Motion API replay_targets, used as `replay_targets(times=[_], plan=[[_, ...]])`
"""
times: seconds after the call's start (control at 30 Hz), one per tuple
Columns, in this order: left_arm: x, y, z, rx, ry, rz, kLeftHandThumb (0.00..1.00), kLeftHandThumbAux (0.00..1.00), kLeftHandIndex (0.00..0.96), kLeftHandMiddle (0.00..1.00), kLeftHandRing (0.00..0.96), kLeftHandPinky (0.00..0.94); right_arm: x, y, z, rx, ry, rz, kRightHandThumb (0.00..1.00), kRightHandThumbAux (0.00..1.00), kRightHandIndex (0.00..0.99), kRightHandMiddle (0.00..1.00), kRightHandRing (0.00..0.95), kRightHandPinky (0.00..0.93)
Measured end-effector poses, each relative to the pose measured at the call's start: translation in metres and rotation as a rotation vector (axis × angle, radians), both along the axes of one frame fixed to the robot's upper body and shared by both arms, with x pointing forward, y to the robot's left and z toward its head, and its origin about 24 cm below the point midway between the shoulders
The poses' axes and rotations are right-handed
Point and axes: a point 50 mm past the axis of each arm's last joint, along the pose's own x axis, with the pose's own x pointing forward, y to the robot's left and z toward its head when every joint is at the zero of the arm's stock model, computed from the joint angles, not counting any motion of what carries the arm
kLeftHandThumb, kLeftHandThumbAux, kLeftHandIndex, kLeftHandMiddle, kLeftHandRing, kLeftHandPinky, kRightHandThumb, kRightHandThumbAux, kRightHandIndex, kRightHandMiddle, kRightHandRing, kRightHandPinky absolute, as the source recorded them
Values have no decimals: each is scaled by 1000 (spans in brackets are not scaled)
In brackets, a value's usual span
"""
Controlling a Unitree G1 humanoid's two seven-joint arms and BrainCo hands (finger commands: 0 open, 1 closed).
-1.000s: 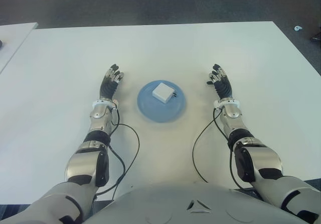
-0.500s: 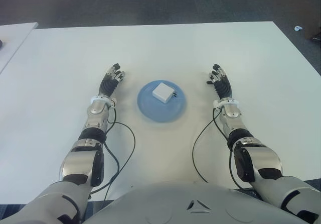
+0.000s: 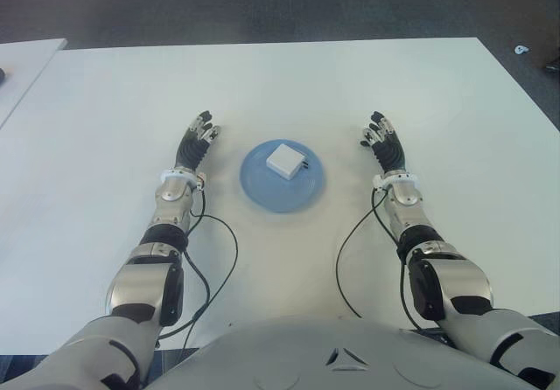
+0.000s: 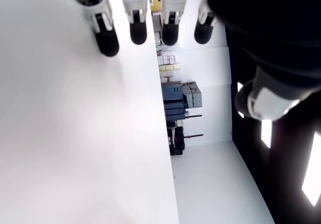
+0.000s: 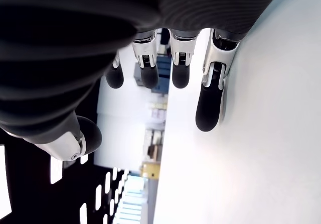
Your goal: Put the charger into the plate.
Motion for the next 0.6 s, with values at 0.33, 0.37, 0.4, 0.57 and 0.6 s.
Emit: replay_targets(times=[0.33, 0.37, 0.4, 0.57, 0.6], plan=[[-1, -6, -1, -21, -8, -2, 105, 554, 0, 0, 0, 0, -3, -3, 0, 2, -5, -16, 1, 536, 0, 59, 54, 62], [-1, -7, -1, -25, -9, 0, 105, 558, 0, 0, 0, 0, -3, -4, 0, 2, -6, -18, 2, 536, 0, 59, 54, 63], [-1, -7, -1, -29, -10, 0, 106, 564, 0, 0, 0, 1, -4, -4, -1, 1, -6, -19, 4, 538, 0, 60, 54, 62], [-1, -9, -1, -51, -16, 10, 106, 575, 0, 0, 0, 2, -5, -7, -1, -4, -10, -29, 8, 541, 0, 62, 55, 58], [-1, -9, -1, -52, -16, 12, 107, 578, 0, 0, 0, 1, -5, -7, -1, -5, -10, -30, 9, 543, 0, 62, 55, 57]])
